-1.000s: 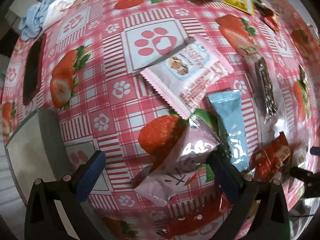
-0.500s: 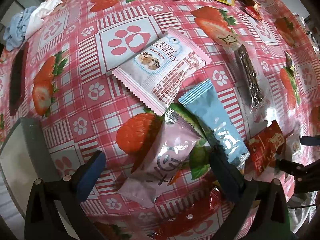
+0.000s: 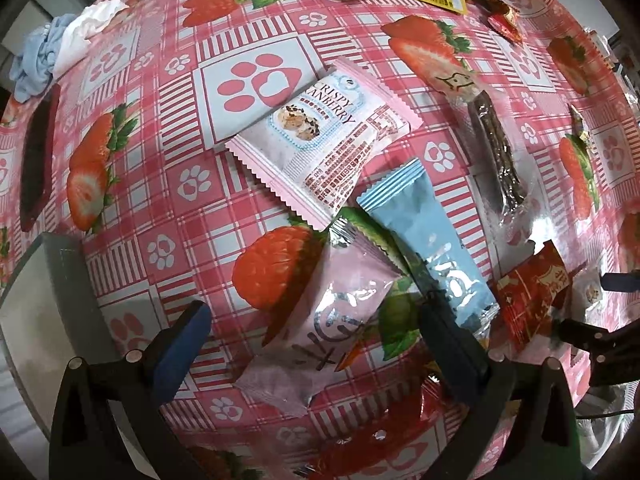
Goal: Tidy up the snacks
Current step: 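Grasp the pink wrapper with the left tool while the right tool grasps the white Crispy Cranberry packet, then carry both packets to the white tray and open both tools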
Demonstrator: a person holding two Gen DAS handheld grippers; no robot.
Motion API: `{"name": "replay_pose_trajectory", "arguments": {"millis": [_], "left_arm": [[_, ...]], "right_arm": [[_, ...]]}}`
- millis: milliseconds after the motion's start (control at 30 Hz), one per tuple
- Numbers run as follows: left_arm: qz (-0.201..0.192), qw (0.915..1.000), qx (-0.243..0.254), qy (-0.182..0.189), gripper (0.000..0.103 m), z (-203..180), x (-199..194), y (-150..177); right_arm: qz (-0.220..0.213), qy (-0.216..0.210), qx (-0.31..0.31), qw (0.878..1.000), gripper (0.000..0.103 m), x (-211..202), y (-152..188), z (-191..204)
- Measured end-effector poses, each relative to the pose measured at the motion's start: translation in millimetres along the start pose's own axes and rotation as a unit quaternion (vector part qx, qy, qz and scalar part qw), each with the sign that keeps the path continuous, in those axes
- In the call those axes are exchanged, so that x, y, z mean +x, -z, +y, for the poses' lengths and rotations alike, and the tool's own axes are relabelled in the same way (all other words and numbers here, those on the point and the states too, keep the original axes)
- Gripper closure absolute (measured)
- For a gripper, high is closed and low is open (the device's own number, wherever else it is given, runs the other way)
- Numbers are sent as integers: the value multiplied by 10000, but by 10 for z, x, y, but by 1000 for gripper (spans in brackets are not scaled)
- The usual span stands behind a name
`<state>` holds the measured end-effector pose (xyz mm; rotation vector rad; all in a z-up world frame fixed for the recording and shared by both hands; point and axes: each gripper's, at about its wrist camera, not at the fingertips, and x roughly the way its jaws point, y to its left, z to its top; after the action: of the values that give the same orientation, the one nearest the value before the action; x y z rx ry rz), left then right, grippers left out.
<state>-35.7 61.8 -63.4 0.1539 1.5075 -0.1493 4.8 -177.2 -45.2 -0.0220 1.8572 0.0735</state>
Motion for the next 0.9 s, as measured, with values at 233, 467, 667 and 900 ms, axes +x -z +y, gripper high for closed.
{"name": "replay_pose_trajectory", "arguments": {"millis": [233,467,667,900], "left_arm": [[252,9997,-11,-6,7,-45,-28,-82],[140,9999,63,36,56,-130,-159,-153],[127,9995,-200,194,78,-3,-212,-143],[-59,9987,-367,344,78,167,-452,23]], "right_arm": [[105,3,-2,9999,0,3,-26,-3],[-100,54,-199,9997,24,-91,37,105],[-394,-170,-296,9986,61,-261,82,137],[-477,-798,37,9957,61,-388,123,36]]}}
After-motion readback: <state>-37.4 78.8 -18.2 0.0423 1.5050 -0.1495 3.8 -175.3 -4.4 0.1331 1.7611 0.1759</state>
